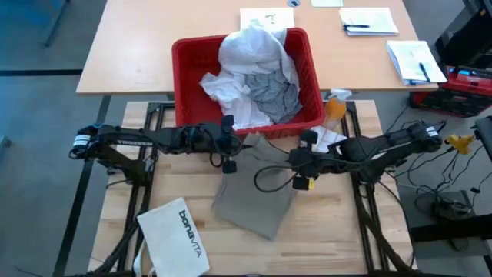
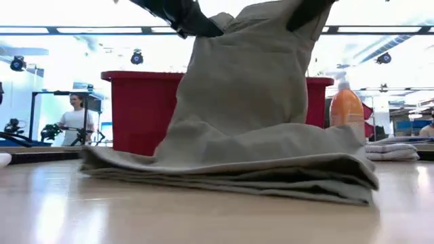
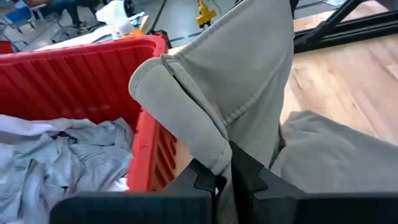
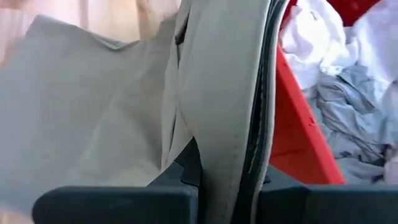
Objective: Fold laundry
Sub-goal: Fold the brown shorts
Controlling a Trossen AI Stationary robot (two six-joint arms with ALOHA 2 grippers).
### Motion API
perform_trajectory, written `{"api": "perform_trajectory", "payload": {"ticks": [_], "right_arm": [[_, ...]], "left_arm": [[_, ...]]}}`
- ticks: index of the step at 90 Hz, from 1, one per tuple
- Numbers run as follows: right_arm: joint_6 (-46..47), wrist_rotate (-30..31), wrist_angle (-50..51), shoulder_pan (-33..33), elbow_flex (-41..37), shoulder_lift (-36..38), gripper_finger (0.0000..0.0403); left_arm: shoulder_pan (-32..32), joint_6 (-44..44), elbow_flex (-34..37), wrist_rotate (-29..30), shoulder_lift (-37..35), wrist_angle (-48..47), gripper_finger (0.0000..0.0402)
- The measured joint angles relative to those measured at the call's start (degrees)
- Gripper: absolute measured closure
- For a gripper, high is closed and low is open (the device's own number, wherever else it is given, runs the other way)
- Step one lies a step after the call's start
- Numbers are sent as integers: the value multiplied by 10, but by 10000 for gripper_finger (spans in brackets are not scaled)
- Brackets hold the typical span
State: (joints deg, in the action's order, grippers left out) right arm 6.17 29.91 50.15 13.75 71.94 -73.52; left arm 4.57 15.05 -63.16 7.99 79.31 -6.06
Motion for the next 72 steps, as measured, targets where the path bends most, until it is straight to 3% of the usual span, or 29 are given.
{"api": "perform_trajectory", "payload": {"ticks": [27, 46, 72], "right_arm": [[-77, 47, 1, -38, 0, 0, 382], [-126, 58, 1, -38, 0, -1, 382], [-191, 95, 2, -29, 0, -14, 382]], "left_arm": [[14, 73, 6, 11, 3, 8, 401], [15, 73, 21, 10, 3, 25, 401], [12, 171, 21, 31, 3, 32, 401]]}}
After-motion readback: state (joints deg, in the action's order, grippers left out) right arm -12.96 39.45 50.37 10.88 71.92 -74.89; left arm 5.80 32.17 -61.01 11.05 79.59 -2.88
